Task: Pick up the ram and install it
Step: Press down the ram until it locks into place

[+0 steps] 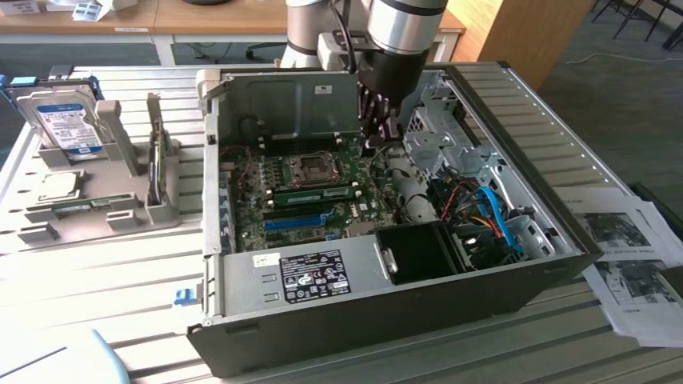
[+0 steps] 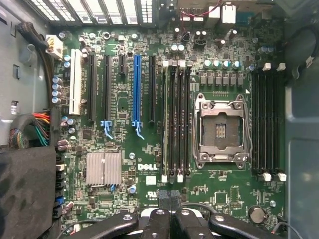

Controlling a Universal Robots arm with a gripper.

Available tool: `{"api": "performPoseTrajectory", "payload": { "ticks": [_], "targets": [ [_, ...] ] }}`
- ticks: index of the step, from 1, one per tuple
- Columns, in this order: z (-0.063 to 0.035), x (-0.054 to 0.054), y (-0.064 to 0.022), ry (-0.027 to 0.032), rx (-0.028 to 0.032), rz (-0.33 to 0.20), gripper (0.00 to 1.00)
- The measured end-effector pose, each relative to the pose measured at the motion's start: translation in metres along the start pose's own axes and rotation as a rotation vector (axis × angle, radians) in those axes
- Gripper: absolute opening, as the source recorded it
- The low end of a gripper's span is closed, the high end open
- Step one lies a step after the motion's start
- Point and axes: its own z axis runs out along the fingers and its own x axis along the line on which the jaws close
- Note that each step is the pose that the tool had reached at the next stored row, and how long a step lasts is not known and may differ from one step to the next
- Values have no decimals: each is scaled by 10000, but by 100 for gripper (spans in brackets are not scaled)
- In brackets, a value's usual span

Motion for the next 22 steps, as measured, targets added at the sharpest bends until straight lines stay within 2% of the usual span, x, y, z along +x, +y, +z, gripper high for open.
{"api": "performPoseTrajectory", "payload": {
  "ticks": [22],
  "targets": [
    [161, 3, -6, 0, 0, 0, 9]
  ]
}}
